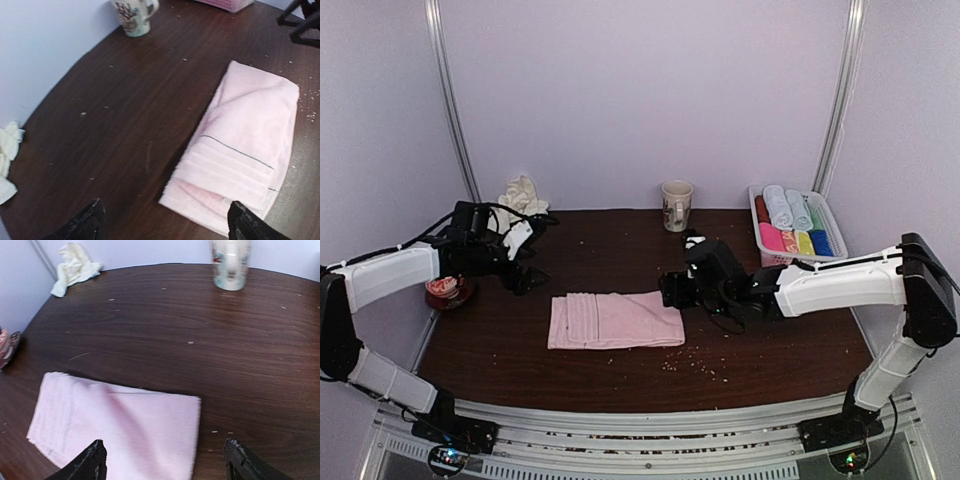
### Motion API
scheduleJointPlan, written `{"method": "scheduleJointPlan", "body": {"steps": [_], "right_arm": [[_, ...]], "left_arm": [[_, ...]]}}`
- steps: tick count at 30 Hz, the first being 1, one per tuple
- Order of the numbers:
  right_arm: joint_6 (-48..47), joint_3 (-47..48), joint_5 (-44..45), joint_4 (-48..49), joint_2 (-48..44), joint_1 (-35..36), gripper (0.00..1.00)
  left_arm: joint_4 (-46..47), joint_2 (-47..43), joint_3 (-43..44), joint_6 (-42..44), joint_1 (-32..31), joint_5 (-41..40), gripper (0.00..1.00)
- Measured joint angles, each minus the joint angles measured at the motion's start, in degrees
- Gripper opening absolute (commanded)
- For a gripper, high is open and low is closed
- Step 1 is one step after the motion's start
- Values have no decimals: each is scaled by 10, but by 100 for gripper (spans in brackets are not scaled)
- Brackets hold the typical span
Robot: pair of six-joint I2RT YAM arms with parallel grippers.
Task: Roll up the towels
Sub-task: Fold the towel at the center of the board, then adjust the towel at the center of the board.
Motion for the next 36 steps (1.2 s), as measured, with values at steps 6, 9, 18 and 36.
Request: {"method": "scheduleJointPlan", "body": {"steps": [6, 9, 18, 36], "right_arm": [[10, -57, 60, -12, -15, -47, 77], [10, -43, 78, -15, 5, -50, 77], [10, 75, 101, -17, 141, -51, 77], [10, 107, 113, -15, 197, -64, 77]], "left_arm": [[-58, 107, 32, -19, -27, 56, 76], [-81, 132, 37, -26, -28, 71, 76], [-120, 164, 37, -44, -28, 125, 72], [-154, 244, 52, -72, -45, 187, 64]]}}
